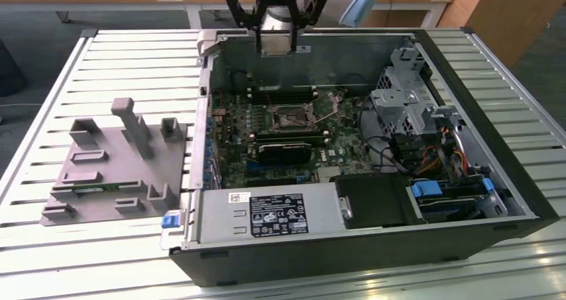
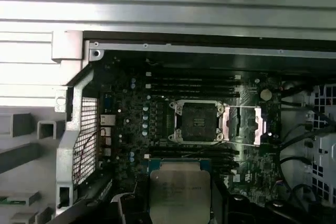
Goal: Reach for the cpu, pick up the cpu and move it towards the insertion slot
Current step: 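Pick up the cpu and move it towards the insertion slot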
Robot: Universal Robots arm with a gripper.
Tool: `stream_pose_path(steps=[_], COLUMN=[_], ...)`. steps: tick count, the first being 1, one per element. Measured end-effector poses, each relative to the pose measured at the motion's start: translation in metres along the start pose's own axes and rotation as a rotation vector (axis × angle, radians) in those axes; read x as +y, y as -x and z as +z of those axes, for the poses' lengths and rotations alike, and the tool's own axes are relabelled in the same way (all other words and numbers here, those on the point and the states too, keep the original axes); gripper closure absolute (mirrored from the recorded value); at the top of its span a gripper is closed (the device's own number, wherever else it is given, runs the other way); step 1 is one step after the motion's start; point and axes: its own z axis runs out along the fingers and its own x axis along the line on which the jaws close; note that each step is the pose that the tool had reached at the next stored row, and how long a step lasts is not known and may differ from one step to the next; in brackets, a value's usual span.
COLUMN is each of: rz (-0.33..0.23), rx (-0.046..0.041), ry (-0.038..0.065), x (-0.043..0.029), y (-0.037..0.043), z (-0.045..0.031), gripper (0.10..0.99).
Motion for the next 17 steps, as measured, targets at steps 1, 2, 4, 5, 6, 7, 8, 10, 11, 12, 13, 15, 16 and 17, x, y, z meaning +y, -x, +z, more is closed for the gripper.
stream_pose_path(steps=[1,2,4,5,6,7,8,10,11,12,13,15,16,17], rz=[0.000,0.000,0.000,0.000,0.000,0.000,0.000,0.000,0.000,0.000,0.000,0.000,0.000,0.000], rx=[0.0000,0.0000,0.0000,0.0000,0.0000,-0.0001,0.0000,0.0000,0.0000,0.0000,-0.0001,0.0000,-0.0001,-0.0001], ry=[0.000,0.000,0.000,0.000,0.000,0.000,0.000,0.000,0.000,0.000,0.000,0.000,0.000,0.000], x=[0.0000,0.0000,-0.0001,-0.0001,-0.0001,-0.0001,-0.0001,-0.0001,-0.0001,-0.0001,-0.0001,-0.0001,-0.0001,-0.0001], y=[0.0037,0.0073,0.0140,0.0165,0.0195,0.0223,0.0245,0.0279,0.0292,0.0298,0.0303,0.0309,0.0312,0.0314], z=[0.0002,0.0005,0.0009,0.0011,0.0013,0.0015,0.0016,0.0018,0.0019,0.0019,0.0020,0.0021,0.0021,0.0022], gripper=[0.541,0.541,0.541,0.541,0.541,0.541,0.541,0.541,0.541,0.541,0.541,0.541,0.541,0.541])
